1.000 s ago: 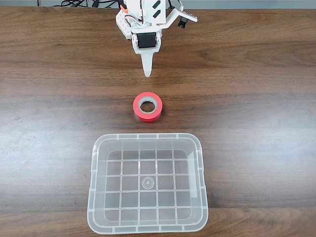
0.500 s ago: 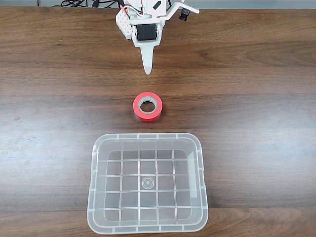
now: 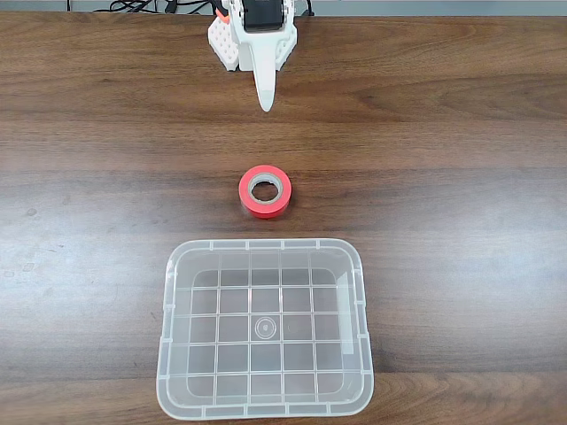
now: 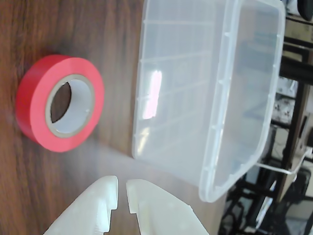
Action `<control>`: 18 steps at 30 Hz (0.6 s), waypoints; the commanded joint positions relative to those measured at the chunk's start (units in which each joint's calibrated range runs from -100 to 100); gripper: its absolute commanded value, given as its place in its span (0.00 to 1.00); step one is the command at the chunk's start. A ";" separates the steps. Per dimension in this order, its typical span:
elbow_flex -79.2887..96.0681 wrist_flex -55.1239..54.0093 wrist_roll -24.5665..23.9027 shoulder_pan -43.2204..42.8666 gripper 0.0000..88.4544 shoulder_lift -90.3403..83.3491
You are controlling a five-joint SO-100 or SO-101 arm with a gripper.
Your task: Grab the tape and place it in the box.
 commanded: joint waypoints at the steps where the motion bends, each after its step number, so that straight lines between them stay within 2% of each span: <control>1: -20.85 -0.73 -0.61 0.42 0.01 18.59; 10: -46.16 0.64 -0.61 1.74 0.01 47.64; 18: -48.09 2.69 -0.66 2.40 0.01 65.42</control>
